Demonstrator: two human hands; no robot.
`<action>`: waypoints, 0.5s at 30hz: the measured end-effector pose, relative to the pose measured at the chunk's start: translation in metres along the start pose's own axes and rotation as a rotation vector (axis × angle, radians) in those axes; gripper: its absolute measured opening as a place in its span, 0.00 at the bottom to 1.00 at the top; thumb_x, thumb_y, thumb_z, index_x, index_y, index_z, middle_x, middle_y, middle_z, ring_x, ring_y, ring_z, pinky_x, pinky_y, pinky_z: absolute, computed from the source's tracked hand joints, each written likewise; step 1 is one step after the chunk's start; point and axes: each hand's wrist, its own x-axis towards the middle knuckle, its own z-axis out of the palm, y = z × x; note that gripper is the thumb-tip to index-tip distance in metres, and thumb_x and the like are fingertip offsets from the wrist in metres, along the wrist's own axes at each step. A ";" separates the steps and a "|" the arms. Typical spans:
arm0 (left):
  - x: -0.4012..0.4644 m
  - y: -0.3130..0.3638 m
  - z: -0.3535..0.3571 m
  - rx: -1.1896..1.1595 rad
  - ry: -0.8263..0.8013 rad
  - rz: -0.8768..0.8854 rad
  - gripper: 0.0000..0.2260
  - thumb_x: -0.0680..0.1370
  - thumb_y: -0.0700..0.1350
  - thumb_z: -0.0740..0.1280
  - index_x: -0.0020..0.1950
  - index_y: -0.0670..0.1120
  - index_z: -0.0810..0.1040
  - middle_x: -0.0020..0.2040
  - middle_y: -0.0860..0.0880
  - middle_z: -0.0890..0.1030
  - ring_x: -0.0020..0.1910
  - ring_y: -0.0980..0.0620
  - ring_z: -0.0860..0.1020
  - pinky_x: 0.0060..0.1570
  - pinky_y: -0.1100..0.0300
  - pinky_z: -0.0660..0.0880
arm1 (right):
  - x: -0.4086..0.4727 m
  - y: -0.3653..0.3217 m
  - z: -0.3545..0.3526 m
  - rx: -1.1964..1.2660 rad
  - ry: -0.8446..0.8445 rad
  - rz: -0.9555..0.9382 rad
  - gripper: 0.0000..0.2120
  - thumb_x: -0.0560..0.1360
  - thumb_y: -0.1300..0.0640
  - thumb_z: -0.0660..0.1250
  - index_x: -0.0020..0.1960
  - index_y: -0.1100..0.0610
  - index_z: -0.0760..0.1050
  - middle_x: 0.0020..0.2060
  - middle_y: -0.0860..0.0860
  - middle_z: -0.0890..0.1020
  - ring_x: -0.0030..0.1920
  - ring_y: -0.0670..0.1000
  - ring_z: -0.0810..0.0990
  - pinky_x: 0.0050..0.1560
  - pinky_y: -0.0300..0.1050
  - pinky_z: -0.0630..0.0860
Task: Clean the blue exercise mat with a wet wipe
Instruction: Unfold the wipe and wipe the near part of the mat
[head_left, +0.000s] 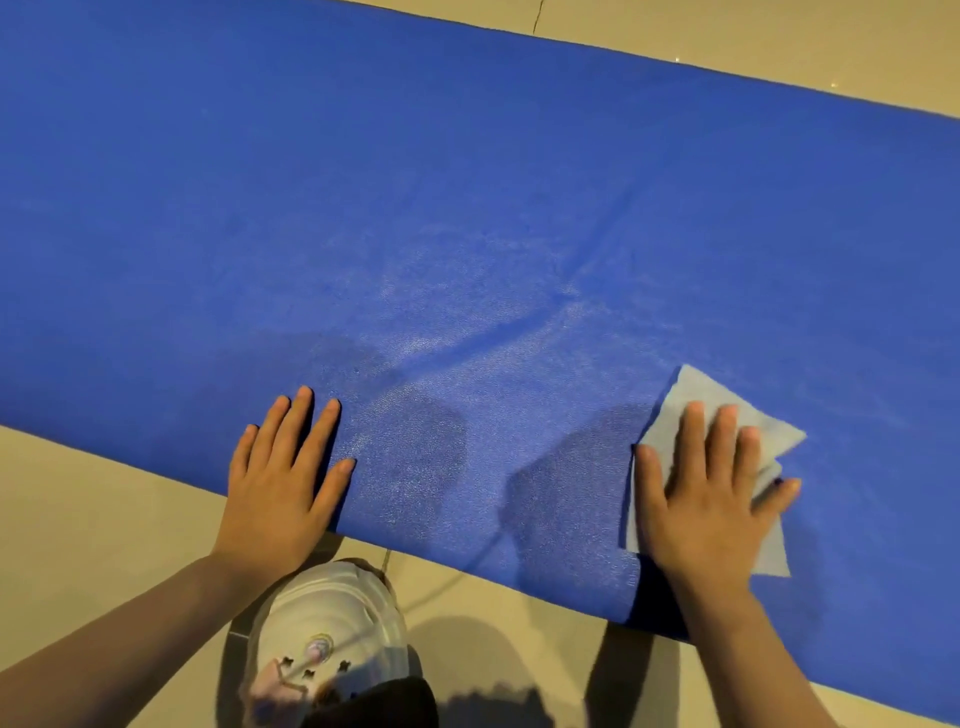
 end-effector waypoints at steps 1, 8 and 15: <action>0.000 0.002 0.001 -0.006 0.005 -0.011 0.31 0.82 0.64 0.43 0.78 0.48 0.63 0.78 0.44 0.62 0.77 0.43 0.57 0.73 0.41 0.53 | -0.007 -0.007 -0.001 0.023 0.015 0.049 0.33 0.79 0.39 0.47 0.77 0.57 0.62 0.76 0.59 0.62 0.75 0.63 0.59 0.69 0.74 0.52; 0.016 0.022 0.002 0.010 0.029 0.018 0.27 0.83 0.62 0.44 0.77 0.53 0.64 0.76 0.44 0.65 0.75 0.42 0.59 0.68 0.34 0.55 | -0.084 -0.118 0.027 -0.022 -0.071 -0.648 0.28 0.79 0.41 0.50 0.75 0.52 0.67 0.76 0.55 0.64 0.76 0.59 0.60 0.71 0.64 0.55; 0.020 0.017 0.005 0.063 0.008 0.117 0.26 0.84 0.61 0.44 0.79 0.53 0.62 0.78 0.46 0.64 0.77 0.44 0.59 0.69 0.36 0.54 | 0.069 -0.082 0.020 -0.130 0.056 -0.737 0.29 0.79 0.39 0.50 0.74 0.53 0.66 0.73 0.56 0.69 0.72 0.61 0.67 0.67 0.69 0.53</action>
